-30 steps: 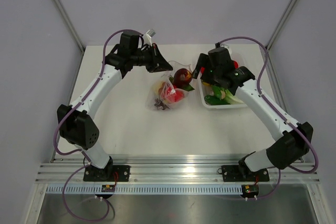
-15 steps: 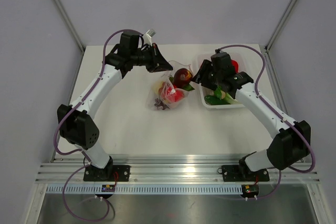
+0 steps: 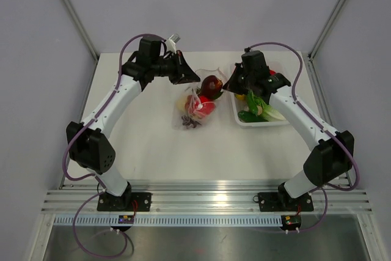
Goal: Place the food in the zip-top bag and seal the zipper
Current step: Adjust the zipper food storage bag at the center of the board.
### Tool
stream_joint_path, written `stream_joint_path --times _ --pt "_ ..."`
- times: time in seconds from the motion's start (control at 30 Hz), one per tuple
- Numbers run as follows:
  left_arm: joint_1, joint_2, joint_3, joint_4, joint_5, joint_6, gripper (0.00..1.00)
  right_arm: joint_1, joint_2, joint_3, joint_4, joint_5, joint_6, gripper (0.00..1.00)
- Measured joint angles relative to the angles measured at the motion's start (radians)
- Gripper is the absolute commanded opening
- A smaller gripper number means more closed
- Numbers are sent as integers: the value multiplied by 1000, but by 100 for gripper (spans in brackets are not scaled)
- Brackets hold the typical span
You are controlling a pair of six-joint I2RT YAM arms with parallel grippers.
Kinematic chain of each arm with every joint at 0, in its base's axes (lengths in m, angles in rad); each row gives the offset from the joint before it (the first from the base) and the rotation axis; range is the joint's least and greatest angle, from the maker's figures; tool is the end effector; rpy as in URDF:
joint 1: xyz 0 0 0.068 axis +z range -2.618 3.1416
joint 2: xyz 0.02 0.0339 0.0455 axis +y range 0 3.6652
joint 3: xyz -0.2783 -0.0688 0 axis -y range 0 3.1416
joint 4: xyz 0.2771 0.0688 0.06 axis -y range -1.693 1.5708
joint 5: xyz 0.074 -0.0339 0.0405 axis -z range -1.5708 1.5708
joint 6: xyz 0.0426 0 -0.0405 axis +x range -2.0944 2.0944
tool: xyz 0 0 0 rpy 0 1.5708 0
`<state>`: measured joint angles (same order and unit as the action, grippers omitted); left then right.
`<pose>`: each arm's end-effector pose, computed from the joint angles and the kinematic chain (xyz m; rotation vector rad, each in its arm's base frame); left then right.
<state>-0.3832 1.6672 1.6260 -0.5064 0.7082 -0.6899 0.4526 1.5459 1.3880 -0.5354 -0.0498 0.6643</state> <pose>0.3763 -0.1816 0.3837 0.1172 2.2829 -1.3535 0.3460 0.1706 0.3329 0.2206 2.3360 0.6329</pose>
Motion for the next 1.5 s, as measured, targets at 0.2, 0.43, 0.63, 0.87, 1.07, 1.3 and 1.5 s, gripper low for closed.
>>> stream_joint_path --times 0.2,0.43,0.63,0.87,1.07,1.3,1.5 --pt "37 -5 30 -36 -13 12 0 38 -7 241 -89 -24 -37 0" --pt "40 -32 66 -75 -50 38 0 64 -51 244 -102 -21 -48 0" --pt "34 -31 8 -95 -67 43 0 64 44 241 -145 -12 -58 0" --pt "23 -39 29 -121 -80 55 0 64 69 338 -203 -15 -80 0" --pt "13 -85 20 -92 -85 36 0 64 56 349 -194 9 -108 0" --pt "-71 -48 -32 -65 -95 0 0 64 146 355 -193 10 -137 0" --pt "-103 -45 -19 -49 -104 -17 0 63 208 483 -215 -32 -173 10"
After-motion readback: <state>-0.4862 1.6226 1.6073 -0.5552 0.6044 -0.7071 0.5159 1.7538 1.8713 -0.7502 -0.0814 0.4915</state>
